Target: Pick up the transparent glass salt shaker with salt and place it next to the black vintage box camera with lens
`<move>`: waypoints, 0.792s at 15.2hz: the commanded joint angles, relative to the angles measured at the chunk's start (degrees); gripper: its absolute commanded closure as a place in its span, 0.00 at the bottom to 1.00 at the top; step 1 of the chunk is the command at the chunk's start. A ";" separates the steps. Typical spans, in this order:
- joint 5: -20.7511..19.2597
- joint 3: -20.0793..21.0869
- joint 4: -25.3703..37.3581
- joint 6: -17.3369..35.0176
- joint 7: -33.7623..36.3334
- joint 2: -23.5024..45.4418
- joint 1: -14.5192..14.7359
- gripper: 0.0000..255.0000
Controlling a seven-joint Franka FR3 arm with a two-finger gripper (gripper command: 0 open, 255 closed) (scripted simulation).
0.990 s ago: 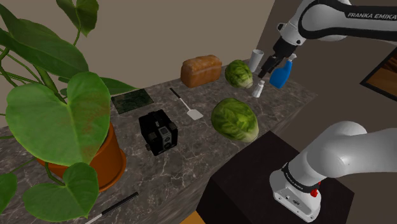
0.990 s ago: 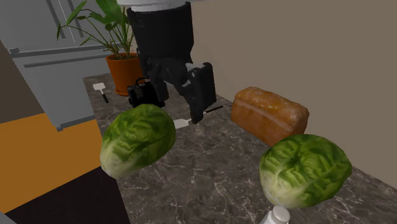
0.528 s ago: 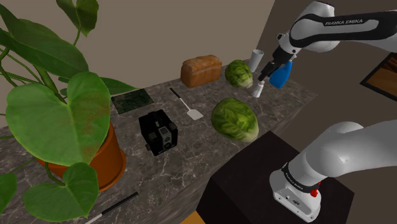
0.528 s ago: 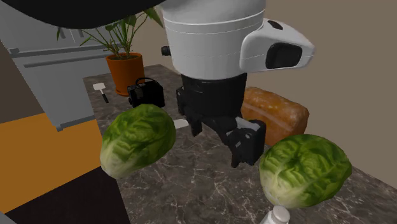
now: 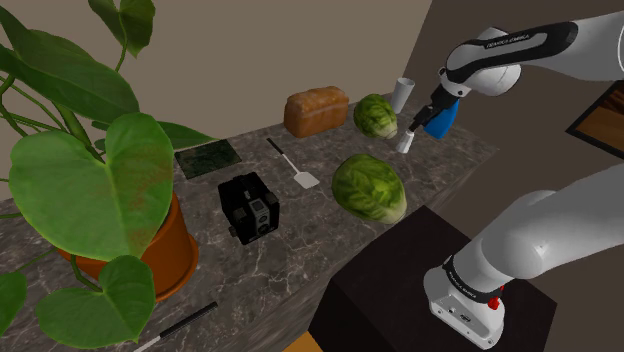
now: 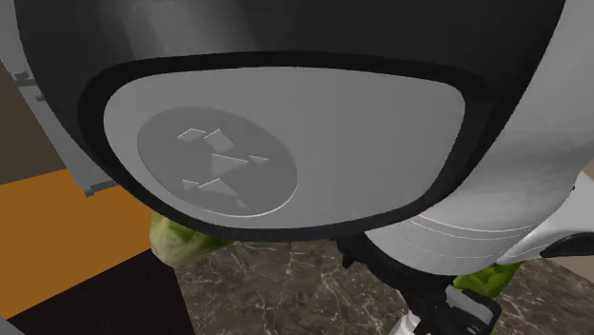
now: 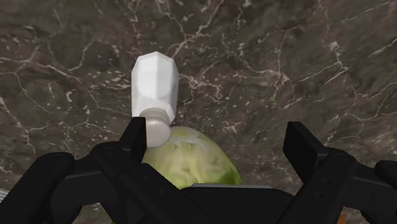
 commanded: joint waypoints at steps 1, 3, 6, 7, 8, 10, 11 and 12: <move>3.61 -3.13 1.55 2.32 -4.37 4.54 0.98 0.00; 8.26 -5.93 3.67 3.63 -9.11 9.27 1.92 0.00; 10.71 -6.35 3.67 5.11 -11.03 11.46 2.35 0.00; 11.57 -6.40 3.51 5.76 -11.63 12.19 2.56 0.00; 12.47 -6.45 3.38 6.39 -12.25 12.94 2.78 0.00; 14.40 -6.48 3.16 7.62 -13.58 14.49 3.18 0.00; 16.02 -6.47 3.03 8.53 -14.71 15.75 3.47 0.00; 16.02 -6.43 3.03 8.53 -14.71 15.75 3.44 0.00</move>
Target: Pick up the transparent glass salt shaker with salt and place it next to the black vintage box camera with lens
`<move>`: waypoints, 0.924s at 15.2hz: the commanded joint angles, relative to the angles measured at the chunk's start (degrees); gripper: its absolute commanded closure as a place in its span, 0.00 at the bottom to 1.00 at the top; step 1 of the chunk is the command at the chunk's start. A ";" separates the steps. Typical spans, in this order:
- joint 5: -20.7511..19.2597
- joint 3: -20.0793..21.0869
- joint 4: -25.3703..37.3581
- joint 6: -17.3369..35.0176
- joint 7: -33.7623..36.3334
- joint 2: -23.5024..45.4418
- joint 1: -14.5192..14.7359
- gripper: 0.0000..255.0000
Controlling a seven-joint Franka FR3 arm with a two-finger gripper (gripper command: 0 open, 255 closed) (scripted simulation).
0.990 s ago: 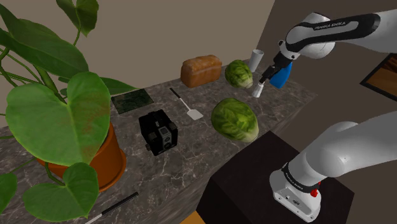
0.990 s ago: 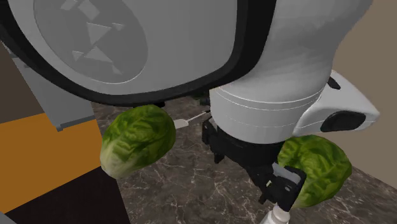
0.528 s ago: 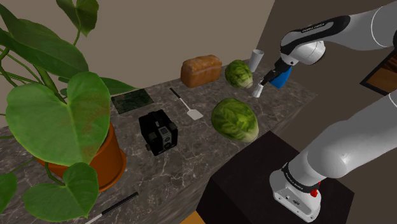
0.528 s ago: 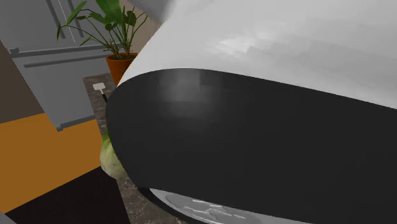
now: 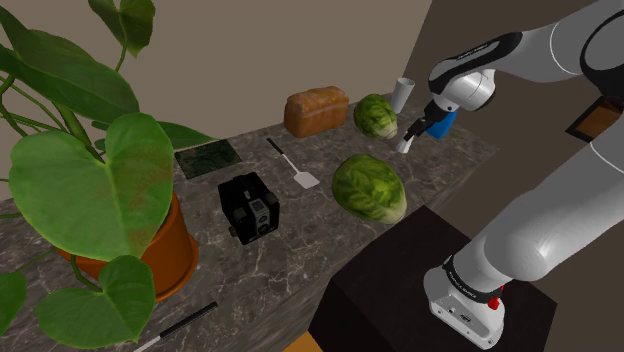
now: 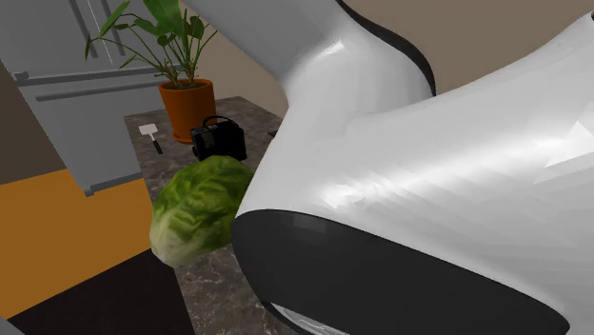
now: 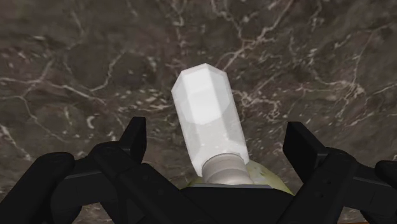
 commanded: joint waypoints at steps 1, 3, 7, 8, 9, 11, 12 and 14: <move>0.76 0.02 -0.08 0.47 -0.52 0.57 0.11 0.00; 0.75 0.02 -0.08 0.47 -0.52 0.57 0.11 0.00; 0.74 0.02 -0.07 0.45 -0.51 0.57 0.10 0.00; 0.74 0.02 -0.07 0.45 -0.51 0.57 0.10 1.00; 0.74 0.02 -0.07 0.45 -0.51 0.57 0.10 1.00; 0.75 0.02 -0.08 0.46 -0.51 0.57 0.11 1.00; 0.74 0.03 -0.09 0.46 -0.50 0.55 0.11 1.00; 0.74 0.03 -0.08 0.46 -0.50 0.56 0.11 1.00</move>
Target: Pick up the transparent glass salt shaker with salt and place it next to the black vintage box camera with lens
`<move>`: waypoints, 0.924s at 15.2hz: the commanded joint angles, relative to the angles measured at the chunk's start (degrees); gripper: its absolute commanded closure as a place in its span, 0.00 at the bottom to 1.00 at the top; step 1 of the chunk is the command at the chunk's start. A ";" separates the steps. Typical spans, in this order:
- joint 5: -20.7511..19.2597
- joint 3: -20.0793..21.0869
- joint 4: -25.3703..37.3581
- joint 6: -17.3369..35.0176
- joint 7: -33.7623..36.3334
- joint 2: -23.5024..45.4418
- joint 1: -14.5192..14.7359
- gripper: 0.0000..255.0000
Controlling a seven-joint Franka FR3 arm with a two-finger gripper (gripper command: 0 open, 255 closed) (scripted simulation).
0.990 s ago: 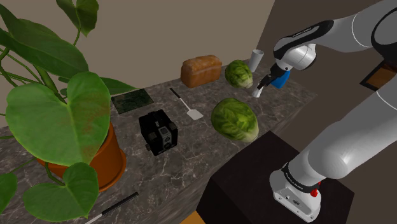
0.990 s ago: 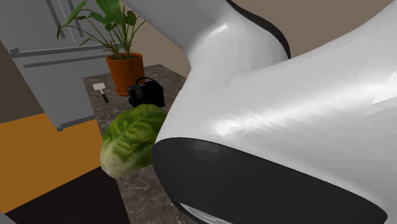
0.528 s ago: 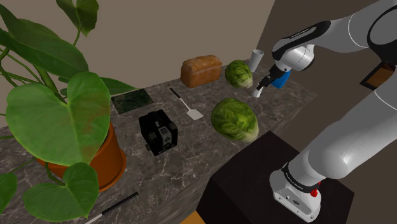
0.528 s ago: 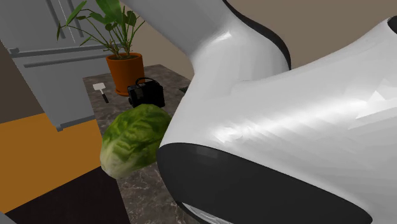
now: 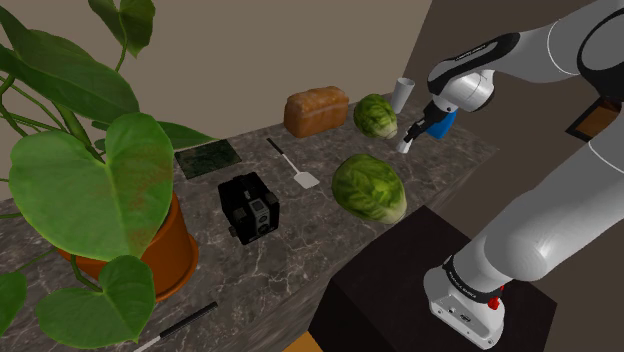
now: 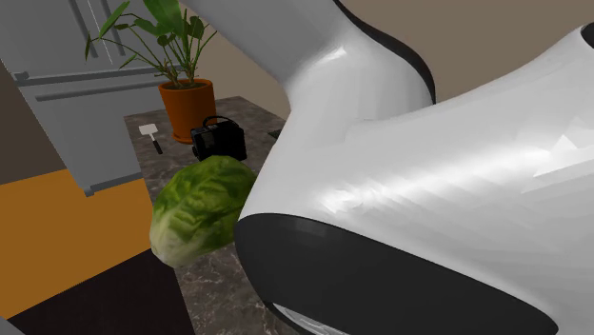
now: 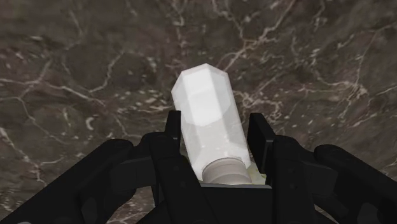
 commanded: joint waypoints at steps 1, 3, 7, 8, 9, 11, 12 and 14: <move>0.01 0.01 -0.02 -0.01 -0.01 0.04 0.01 1.00; 0.01 0.01 -0.03 -0.01 -0.01 0.03 0.01 1.00; -3.66 0.20 0.81 -2.45 3.14 -2.72 -0.34 1.00; -4.47 0.30 1.06 -3.10 3.85 -3.36 -0.45 1.00; -5.24 0.41 1.33 -3.76 4.54 -3.99 -0.57 1.00; -6.66 0.67 1.92 -5.10 5.82 -5.17 -0.82 1.00; -7.32 0.81 2.23 -5.78 6.43 -5.73 -0.94 1.00; -8.52 1.09 2.91 -7.18 7.56 -6.81 -1.17 1.00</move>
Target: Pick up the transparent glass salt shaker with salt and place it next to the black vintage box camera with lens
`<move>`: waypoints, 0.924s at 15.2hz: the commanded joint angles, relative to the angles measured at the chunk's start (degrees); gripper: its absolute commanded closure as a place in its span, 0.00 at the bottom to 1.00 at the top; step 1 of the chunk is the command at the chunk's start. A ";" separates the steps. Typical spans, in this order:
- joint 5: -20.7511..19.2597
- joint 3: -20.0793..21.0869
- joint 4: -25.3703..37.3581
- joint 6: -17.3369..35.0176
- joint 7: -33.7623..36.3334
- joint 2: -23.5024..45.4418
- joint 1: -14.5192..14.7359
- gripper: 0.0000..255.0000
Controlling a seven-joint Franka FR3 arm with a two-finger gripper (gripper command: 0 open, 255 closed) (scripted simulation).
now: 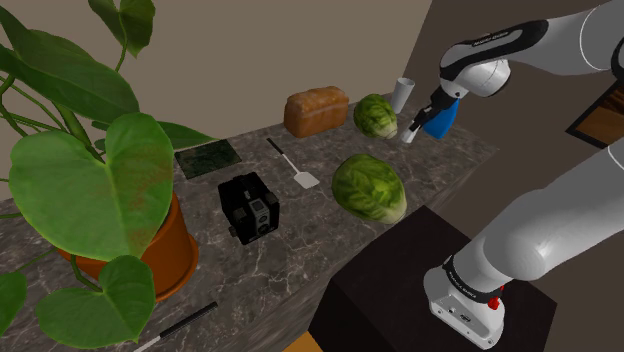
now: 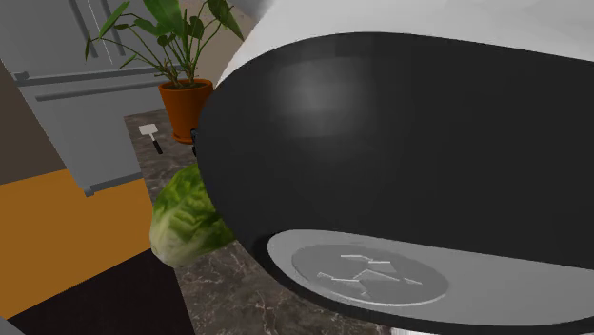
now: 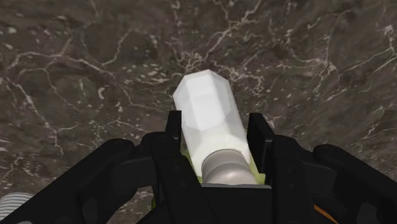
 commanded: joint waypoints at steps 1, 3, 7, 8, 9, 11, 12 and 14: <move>-1.17 0.35 0.63 -1.31 1.20 -1.04 -0.20 1.00; -2.18 0.66 1.39 -2.74 2.20 -2.00 -0.42 1.00; -3.87 1.29 3.08 -5.64 3.95 -3.70 -0.82 1.00; -4.23 1.44 3.54 -6.37 4.35 -4.09 -0.90 1.00; -4.56 1.60 4.01 -7.11 4.73 -4.45 -0.98 1.00; -5.17 1.89 4.98 -8.58 5.44 -5.14 -1.13 1.00; -5.45 2.04 5.48 -9.32 5.78 -5.45 -1.19 1.00; -5.95 2.32 6.53 -10.80 6.42 -6.04 -1.31 1.00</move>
